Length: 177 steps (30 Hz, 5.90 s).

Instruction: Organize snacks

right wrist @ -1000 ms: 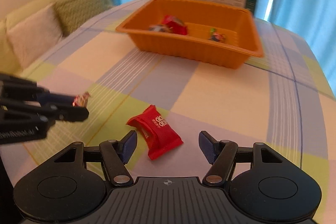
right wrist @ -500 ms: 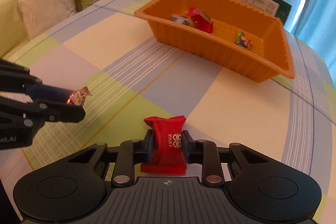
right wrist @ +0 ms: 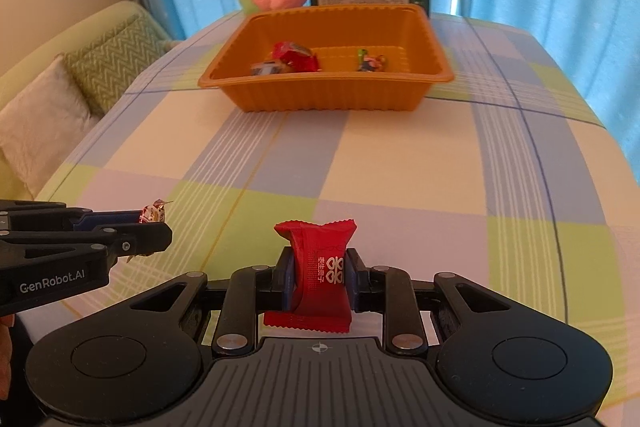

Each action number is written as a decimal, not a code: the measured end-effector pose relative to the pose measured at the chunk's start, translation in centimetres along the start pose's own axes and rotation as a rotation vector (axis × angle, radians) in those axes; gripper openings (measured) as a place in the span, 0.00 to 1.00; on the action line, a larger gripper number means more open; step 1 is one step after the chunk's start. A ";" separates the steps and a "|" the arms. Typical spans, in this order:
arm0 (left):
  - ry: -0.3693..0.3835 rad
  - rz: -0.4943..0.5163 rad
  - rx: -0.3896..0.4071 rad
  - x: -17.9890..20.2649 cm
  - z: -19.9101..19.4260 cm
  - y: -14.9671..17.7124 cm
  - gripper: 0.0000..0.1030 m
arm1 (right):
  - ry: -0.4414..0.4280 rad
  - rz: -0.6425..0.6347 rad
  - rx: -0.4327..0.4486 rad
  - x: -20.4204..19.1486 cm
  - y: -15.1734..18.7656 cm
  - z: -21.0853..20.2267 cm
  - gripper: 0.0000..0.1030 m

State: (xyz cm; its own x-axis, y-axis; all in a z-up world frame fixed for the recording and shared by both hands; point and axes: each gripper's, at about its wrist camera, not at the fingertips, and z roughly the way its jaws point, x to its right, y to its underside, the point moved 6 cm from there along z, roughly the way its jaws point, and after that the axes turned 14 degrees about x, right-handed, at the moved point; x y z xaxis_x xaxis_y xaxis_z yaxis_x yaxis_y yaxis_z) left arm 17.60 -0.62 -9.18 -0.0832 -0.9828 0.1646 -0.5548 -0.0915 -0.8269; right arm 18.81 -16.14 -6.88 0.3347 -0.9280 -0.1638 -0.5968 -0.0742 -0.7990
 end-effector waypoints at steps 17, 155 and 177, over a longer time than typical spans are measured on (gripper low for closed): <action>0.013 -0.005 0.036 1.6 -3.3 -1.2 0.18 | 0.027 0.031 0.044 -0.6 -0.6 -4.0 0.25; -0.090 -0.037 0.095 -6.4 10.2 -13.4 0.97 | 0.034 0.231 0.099 5.9 -16.3 10.2 0.75; -0.156 -0.067 0.093 -1.2 -5.3 -9.6 1.00 | 0.043 0.144 0.100 1.3 -9.8 -5.4 0.75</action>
State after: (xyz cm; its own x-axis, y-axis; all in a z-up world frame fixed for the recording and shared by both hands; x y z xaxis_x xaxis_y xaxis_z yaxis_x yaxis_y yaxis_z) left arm 18.66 2.29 1.36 0.0847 -0.9863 0.1413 -0.4754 -0.1646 -0.8642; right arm 21.11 -18.59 3.87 0.2183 -0.9412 -0.2579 -0.5604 0.0955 -0.8227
